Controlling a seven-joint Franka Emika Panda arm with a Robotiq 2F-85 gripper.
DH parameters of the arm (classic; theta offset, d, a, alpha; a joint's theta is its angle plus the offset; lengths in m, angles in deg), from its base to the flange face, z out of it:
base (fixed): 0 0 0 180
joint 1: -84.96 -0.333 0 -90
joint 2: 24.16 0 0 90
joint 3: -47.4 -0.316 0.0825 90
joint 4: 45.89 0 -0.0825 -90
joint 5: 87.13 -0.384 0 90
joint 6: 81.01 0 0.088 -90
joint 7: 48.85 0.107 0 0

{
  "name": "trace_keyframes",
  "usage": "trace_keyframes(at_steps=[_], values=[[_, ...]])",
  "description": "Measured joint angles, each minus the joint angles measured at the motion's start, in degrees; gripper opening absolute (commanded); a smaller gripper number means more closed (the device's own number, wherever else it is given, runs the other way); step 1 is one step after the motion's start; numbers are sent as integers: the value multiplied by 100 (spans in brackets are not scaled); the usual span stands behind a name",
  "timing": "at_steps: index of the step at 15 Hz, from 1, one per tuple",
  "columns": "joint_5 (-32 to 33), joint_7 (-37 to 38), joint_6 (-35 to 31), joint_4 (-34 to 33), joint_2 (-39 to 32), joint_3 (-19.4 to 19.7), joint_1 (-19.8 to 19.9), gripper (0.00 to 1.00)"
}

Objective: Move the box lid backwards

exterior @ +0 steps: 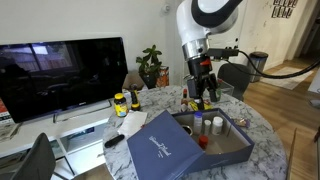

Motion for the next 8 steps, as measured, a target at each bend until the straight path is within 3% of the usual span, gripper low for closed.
trace_keyframes(at_steps=[5,8], values=[[-1216,-822,-937,175,-645,657,324,100],[-1254,-916,-966,122,-796,731,352,100]])
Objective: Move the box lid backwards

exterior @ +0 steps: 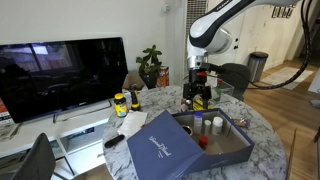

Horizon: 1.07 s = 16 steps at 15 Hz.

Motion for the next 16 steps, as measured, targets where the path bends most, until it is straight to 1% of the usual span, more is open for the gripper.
trace_keyframes(at_steps=[3,5,9,11,13,14,15,16], values=[[0,20,1,-25,64,-22,-74,100],[-57,-87,-225,-28,31,-19,-70,100],[-498,-1116,-1161,-67,-478,-19,6,100],[-639,-1616,-1439,-177,-861,-31,61,100],[-721,-1960,-1639,-314,-1204,-85,115,99],[-723,-2060,-1720,-391,-1359,-121,124,95],[-723,-2118,-1772,-471,-1495,-159,123,86],[-723,-2153,-1813,-550,-1619,-202,123,74]])
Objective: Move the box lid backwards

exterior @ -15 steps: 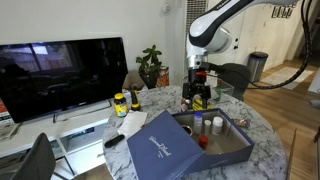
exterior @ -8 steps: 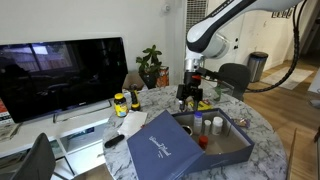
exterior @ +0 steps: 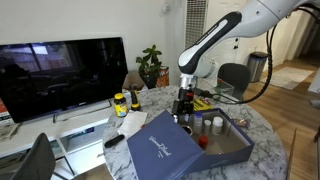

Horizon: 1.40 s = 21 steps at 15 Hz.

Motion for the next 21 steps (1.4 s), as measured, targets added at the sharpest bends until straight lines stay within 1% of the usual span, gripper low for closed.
trace_keyframes(at_steps=[1,2,3,5,6,8,11,13,15,16,18,21], values=[[1,-11,-9,-74,-103,-36,0,71],[3,-22,-13,-149,-193,-65,0,64],[4,-37,-13,-221,-273,-86,0,54],[8,-61,-13,-344,-393,-121,1,40],[10,-70,-14,-392,-434,-134,1,31],[12,-79,-14,-471,-478,-153,6,16],[12,-80,-14,-532,-474,-207,42,1],[10,-80,-2,-535,-459,-259,75,0],[2,-70,44,-547,-432,-323,115,2],[2,-69,94,-549,-401,-341,127,0],[2,-61,310,-548,-291,-369,152,1],[-63,-61,840,-544,-29,-396,194,1]])
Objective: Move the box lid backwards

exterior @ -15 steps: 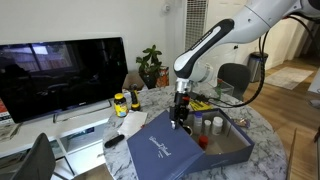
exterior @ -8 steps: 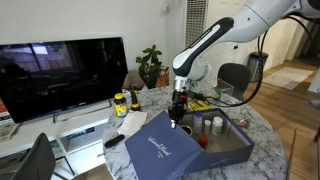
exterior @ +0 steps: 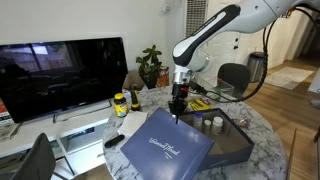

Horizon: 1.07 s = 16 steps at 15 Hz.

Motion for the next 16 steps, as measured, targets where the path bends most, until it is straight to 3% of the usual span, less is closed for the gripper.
trace_keyframes(at_steps=[6,10,13,16], values=[[-1094,-311,1574,10,876,27,340,1],[-1825,-442,2334,161,1583,571,663,1],[-1867,-517,3184,340,1842,1071,890,4],[-1867,-569,3318,404,1851,1142,936,1]])
